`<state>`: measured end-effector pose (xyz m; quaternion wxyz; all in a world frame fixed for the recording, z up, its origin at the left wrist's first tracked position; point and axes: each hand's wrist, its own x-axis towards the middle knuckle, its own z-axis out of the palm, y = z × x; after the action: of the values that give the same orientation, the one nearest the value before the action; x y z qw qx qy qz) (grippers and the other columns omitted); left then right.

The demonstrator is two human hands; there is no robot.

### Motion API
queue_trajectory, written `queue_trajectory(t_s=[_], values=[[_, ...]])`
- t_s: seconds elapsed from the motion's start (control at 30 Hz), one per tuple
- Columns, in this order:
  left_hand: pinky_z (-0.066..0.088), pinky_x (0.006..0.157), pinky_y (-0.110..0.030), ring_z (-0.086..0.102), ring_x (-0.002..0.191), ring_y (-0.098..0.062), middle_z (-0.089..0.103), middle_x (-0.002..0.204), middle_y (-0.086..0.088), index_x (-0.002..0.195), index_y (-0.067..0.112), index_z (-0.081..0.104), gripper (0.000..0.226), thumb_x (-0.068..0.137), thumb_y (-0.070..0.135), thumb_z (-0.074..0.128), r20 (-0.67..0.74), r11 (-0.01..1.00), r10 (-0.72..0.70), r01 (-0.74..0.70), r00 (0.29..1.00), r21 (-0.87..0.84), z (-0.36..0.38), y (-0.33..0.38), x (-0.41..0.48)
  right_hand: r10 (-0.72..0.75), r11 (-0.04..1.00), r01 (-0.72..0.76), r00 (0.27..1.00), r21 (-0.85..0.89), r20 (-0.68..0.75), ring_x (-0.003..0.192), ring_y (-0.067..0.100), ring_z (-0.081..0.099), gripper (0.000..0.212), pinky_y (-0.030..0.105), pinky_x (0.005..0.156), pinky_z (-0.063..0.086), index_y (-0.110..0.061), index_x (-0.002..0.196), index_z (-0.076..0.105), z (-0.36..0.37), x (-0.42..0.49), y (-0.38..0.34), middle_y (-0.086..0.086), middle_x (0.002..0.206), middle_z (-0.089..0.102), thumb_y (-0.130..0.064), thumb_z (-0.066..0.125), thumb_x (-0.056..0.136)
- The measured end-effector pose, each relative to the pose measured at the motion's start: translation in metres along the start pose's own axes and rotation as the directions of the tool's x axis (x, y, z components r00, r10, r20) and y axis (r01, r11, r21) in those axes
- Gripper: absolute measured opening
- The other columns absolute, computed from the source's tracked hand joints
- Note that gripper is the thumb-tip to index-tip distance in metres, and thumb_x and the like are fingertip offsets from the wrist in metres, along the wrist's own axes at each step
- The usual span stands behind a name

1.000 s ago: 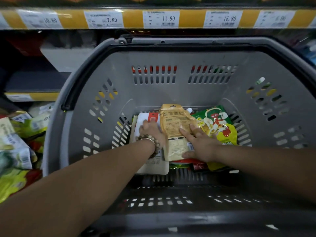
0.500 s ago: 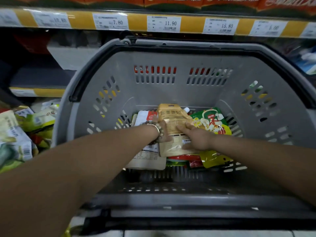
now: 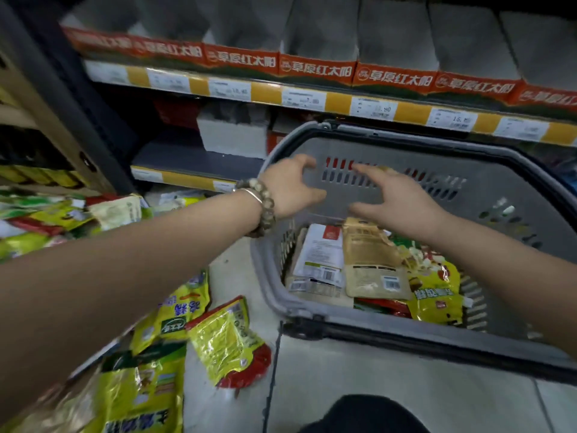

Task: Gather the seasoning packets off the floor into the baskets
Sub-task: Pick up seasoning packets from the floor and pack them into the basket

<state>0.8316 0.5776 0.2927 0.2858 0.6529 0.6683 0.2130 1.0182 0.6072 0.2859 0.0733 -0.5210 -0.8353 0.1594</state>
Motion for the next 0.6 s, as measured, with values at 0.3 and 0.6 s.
queue_trajectory(t_s=[0.3,0.6], values=[[0.043,0.099,-0.034,0.052,0.119,-0.018,0.052,0.133,-0.001,0.133,0.019,0.045,0.062,0.079,0.034,0.07,-0.189,0.984,-0.167,0.153,0.968,-0.089,-0.08,-0.116,-0.126,-0.341,0.94,0.341,0.939,0.006,-0.037,0.126,0.02,0.044,0.057,0.033,0.1,0.038,-0.026,0.139,0.041,0.021,-0.011,-0.174,0.002,0.14,0.047,-0.039,0.061,0.087],[0.043,0.097,-0.031,0.05,0.122,-0.022,0.047,0.14,-0.003,0.138,0.018,0.041,0.06,0.085,0.029,0.065,-0.093,0.918,-0.396,0.39,0.913,-0.078,-0.019,-0.244,-0.188,-0.287,0.848,0.447,0.839,-0.285,0.463,0.119,0.025,0.05,0.053,0.034,0.086,0.047,-0.029,0.136,0.043,0.152,-0.014,-0.217,0.003,0.135,0.05,-0.045,0.056,0.087]])
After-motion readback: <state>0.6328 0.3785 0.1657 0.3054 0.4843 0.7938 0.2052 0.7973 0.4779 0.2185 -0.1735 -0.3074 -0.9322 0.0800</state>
